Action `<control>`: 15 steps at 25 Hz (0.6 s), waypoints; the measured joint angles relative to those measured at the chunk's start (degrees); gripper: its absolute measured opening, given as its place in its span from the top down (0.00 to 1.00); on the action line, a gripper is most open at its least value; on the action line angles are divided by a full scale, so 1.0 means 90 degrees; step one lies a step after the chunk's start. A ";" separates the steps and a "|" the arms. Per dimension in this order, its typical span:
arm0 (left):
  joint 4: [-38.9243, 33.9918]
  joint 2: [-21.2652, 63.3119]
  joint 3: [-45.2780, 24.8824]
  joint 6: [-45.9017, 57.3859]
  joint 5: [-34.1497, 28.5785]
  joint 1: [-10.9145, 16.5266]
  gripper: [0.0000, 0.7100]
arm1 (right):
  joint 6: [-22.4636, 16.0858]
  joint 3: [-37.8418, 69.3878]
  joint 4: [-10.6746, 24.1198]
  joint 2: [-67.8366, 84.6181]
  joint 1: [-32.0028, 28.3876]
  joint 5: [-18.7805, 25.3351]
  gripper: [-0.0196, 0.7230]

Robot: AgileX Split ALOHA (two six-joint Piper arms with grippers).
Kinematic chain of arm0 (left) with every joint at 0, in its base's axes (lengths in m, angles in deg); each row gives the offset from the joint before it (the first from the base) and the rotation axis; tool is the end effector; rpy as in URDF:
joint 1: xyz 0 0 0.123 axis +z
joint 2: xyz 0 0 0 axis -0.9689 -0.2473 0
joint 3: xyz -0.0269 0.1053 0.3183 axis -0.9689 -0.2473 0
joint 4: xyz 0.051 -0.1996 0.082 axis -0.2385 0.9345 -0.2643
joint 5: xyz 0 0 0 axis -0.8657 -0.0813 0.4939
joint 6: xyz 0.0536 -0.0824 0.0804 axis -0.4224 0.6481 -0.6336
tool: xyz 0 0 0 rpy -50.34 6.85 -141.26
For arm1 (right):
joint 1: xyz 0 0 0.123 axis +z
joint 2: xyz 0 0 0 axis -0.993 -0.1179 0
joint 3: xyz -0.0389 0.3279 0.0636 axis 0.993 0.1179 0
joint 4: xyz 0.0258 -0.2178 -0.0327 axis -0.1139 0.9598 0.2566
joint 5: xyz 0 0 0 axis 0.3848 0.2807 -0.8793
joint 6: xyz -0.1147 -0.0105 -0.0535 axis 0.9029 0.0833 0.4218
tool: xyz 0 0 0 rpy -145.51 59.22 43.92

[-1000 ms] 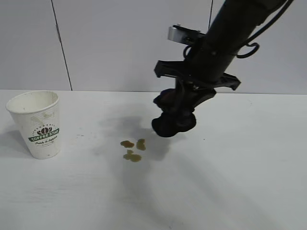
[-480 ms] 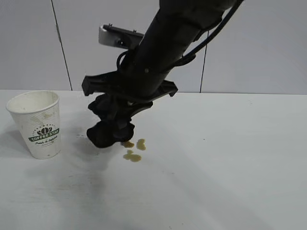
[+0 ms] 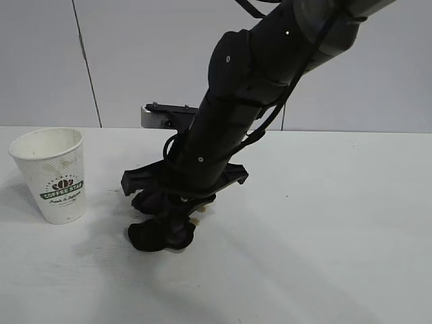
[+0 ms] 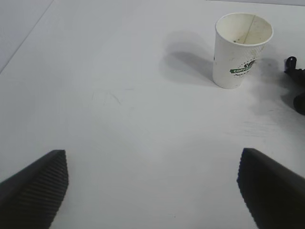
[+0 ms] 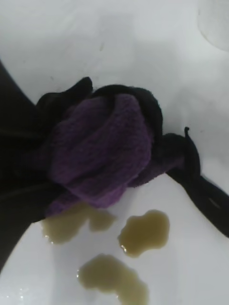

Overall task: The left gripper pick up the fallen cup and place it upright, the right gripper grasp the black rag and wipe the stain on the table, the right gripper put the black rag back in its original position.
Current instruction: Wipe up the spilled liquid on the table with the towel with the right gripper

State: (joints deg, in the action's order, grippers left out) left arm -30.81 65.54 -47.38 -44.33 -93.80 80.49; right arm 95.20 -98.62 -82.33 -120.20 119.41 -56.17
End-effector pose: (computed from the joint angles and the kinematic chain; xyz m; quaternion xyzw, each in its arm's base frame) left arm -0.0558 -0.0047 0.2320 -0.0147 0.8712 0.0329 0.4896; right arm 0.3667 0.2902 0.1519 -0.2752 0.9330 0.1424 0.1831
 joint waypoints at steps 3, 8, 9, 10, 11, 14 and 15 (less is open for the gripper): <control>0.0000 0.0000 0.0000 0.0000 0.0000 0.0000 0.02 | -0.0343 0.0000 0.0511 0.0000 -0.0101 0.0000 0.83; 0.0000 0.0000 0.0000 0.0000 0.0000 0.0000 0.02 | -0.1240 0.0000 0.1821 0.0000 -0.0620 0.0183 0.83; 0.0000 0.0000 0.0000 0.0000 0.0000 0.0000 0.02 | -0.1402 -0.0002 0.2071 0.0006 -0.0728 0.0249 0.83; 0.0000 0.0000 0.0000 0.0000 0.0000 0.0000 0.02 | -0.1589 -0.0025 0.2323 0.0019 -0.0813 0.0359 0.83; 0.0000 0.0000 0.0000 0.0000 0.0000 0.0000 0.02 | -0.1746 -0.0035 0.2512 0.0025 -0.0903 0.0481 0.83; 0.0000 0.0000 0.0000 0.0000 0.0000 0.0000 0.02 | -0.1953 -0.0055 0.2612 0.0031 -0.1026 0.0668 0.83; 0.0000 0.0000 0.0000 0.0000 0.0000 0.0000 0.02 | -0.1959 -0.0055 0.2545 0.0031 -0.1026 0.0674 0.83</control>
State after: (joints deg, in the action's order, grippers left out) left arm -30.81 65.54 -47.38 -44.33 -93.80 80.49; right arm 77.57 -99.11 -59.42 -119.92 110.18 -50.11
